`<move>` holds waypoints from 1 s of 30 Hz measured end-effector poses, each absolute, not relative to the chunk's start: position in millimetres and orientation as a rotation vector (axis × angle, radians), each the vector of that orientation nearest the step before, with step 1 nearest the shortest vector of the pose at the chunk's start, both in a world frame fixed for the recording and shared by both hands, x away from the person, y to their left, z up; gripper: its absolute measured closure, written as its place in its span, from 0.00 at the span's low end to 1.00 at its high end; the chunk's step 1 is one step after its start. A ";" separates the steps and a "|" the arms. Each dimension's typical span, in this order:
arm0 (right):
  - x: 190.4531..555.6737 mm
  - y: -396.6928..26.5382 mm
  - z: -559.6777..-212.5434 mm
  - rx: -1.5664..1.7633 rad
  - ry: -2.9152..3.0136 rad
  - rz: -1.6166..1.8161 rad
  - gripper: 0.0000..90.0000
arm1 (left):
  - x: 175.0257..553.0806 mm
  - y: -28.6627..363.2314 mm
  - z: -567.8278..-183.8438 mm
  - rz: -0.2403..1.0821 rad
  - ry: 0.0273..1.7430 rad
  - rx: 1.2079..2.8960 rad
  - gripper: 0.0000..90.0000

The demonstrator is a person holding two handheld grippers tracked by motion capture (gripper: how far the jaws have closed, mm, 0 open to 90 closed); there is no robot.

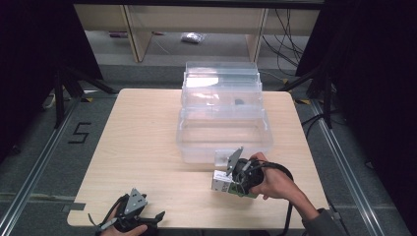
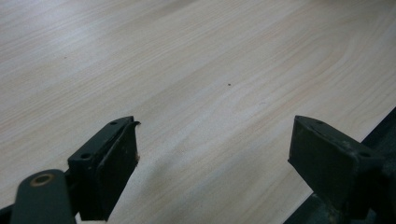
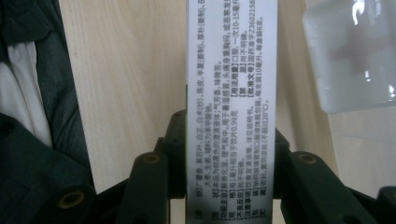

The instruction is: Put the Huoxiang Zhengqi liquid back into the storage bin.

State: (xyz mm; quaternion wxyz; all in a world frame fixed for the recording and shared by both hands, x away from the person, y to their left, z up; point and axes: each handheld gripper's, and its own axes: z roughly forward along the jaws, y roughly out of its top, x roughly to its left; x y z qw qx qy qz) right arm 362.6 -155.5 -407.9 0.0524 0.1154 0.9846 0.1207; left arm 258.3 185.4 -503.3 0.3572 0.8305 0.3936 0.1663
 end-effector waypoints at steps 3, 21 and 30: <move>367.5 -157.2 -397.4 0.302 2.987 0.383 0.72 | 258.5 186.0 -503.5 0.433 1.022 2.149 0.17; 389.7 -165.9 -329.5 0.351 2.955 0.476 0.72 | 259.1 186.0 -504.0 0.434 1.032 2.140 0.17; 408.4 -166.9 -310.8 0.267 2.962 0.494 0.72 | 260.1 185.8 -505.8 0.442 1.042 2.124 0.17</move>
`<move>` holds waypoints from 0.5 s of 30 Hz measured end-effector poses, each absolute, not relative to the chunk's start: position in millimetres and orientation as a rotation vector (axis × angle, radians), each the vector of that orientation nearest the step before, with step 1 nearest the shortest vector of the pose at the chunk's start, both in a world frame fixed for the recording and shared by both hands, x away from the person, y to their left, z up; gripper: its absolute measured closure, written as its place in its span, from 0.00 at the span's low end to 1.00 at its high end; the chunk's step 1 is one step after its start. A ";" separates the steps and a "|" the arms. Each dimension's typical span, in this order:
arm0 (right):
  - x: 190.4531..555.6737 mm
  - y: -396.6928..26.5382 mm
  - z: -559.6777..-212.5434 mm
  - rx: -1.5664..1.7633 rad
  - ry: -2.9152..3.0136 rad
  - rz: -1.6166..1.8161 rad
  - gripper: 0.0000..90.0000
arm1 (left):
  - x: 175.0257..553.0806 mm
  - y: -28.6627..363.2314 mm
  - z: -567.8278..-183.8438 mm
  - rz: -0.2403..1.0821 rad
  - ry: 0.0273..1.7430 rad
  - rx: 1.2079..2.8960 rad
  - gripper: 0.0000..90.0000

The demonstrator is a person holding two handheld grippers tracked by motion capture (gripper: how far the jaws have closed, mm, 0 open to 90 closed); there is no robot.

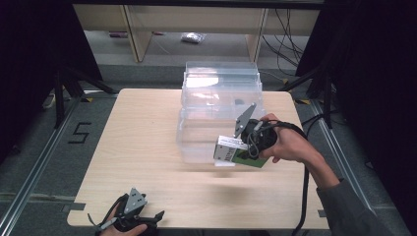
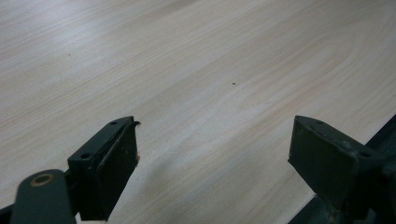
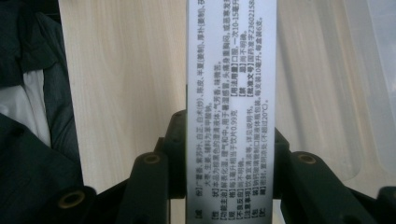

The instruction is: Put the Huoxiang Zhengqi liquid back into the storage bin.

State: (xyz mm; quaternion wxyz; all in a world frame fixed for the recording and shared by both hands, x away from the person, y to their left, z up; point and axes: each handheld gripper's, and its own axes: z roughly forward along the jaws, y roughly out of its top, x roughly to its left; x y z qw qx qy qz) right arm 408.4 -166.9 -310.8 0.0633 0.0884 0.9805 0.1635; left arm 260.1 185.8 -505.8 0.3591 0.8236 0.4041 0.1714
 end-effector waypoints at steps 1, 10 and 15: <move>410.6 -167.8 -308.2 0.326 2.955 0.463 0.72 | 259.4 185.7 -505.0 0.432 1.047 2.119 0.17; 436.9 -172.0 -300.9 0.271 2.957 0.464 0.72 | 259.8 187.3 -504.7 0.437 1.048 2.137 0.17; 450.9 -175.1 -297.4 0.291 2.952 0.463 0.72 | 259.9 186.9 -505.1 0.435 1.050 2.132 0.17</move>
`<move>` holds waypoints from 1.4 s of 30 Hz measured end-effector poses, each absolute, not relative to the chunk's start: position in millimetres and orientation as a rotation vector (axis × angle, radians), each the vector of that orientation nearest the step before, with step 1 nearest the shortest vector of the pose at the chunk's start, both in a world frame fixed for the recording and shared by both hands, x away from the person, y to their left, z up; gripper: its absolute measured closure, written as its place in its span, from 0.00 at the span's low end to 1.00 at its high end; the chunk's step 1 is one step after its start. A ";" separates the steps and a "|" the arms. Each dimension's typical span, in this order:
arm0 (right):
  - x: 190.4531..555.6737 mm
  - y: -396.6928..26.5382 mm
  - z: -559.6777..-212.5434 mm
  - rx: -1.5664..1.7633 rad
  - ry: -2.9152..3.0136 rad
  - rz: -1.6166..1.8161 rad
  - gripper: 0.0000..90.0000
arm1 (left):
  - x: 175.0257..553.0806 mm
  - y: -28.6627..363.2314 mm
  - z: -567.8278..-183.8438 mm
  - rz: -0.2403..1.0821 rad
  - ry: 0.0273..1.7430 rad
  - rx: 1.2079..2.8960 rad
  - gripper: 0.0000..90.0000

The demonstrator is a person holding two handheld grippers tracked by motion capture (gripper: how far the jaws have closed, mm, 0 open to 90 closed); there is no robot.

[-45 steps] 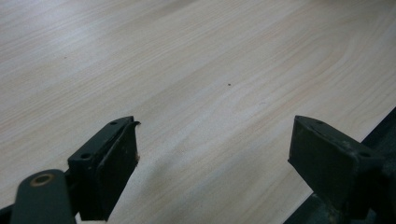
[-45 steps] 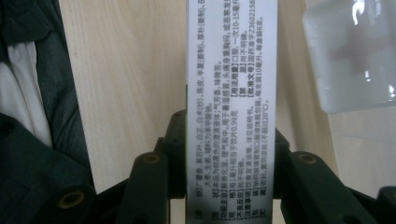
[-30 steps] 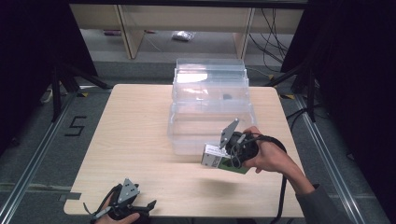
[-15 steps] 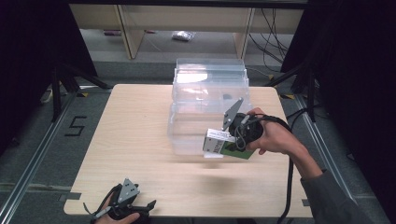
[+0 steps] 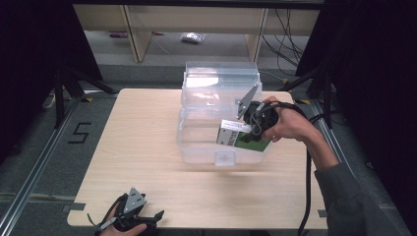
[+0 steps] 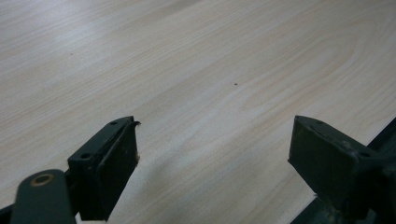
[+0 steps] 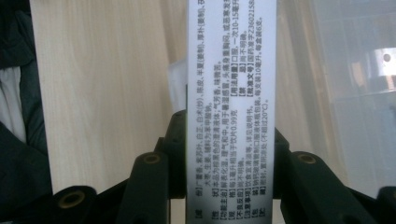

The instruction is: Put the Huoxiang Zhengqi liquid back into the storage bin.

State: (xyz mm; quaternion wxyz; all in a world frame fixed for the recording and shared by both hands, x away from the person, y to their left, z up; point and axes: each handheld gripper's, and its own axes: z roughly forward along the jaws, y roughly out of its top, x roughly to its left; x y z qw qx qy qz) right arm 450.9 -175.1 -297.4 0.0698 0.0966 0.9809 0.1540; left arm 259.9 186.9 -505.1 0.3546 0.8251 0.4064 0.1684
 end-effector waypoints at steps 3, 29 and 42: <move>463.1 -176.0 -299.0 0.230 2.947 0.490 0.72 | 259.5 187.0 -504.4 0.431 1.050 2.132 0.17; 521.6 -186.5 -344.8 0.318 2.985 0.413 0.72 | 261.1 187.2 -506.4 0.432 1.070 2.122 0.17; 529.0 -193.5 -377.2 0.326 3.023 0.384 0.72 | 261.1 186.2 -507.3 0.432 1.065 2.114 0.17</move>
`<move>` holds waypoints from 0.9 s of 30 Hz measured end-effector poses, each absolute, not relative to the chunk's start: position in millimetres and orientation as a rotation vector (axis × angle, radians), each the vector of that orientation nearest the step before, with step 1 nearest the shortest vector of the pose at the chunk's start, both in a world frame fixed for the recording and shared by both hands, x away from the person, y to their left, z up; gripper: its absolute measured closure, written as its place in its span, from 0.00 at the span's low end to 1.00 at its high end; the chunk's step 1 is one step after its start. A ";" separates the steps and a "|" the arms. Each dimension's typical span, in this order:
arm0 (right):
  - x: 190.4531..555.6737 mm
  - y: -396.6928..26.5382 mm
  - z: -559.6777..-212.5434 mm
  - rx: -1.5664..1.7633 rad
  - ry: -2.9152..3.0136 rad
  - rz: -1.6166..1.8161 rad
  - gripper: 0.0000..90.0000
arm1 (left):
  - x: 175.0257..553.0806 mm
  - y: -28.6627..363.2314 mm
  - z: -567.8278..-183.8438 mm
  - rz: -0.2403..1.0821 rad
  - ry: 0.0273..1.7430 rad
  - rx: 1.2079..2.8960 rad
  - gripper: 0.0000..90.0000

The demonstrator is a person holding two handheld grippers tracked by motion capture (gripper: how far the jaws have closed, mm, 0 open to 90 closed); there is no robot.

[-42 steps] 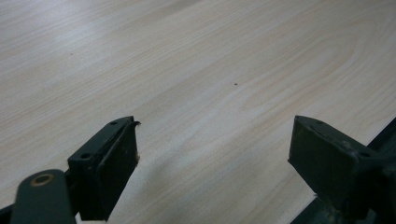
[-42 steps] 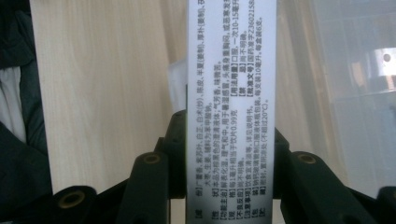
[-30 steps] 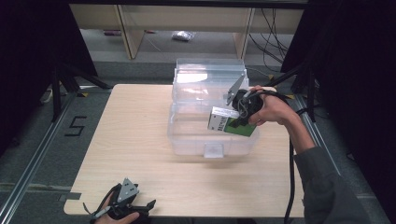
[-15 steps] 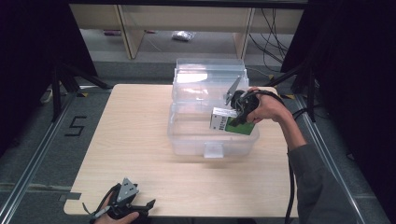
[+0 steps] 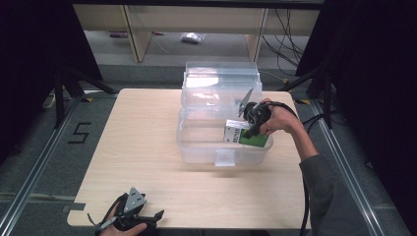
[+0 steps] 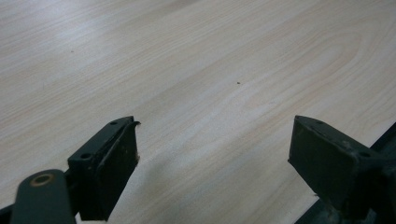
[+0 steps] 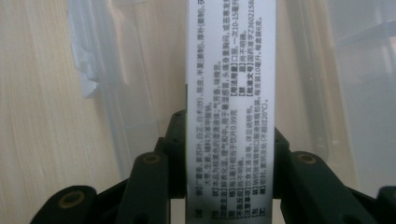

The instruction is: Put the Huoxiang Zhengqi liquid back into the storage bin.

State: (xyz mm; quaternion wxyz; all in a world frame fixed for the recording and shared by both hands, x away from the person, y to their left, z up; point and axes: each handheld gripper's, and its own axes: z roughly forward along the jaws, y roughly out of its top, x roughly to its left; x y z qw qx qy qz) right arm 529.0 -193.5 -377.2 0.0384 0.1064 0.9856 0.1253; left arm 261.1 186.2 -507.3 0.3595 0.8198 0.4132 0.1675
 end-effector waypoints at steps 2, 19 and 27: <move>532.0 -193.7 -380.2 0.269 3.026 0.351 0.72 | 260.9 186.5 -506.8 0.440 1.070 2.114 0.17; 532.9 -198.6 -399.9 0.269 3.056 0.343 0.72 | 261.8 188.5 -505.0 0.412 1.054 2.160 0.17; 534.1 -199.1 -404.1 0.269 3.057 0.315 0.71 | 261.5 187.8 -506.3 0.433 1.056 2.136 0.17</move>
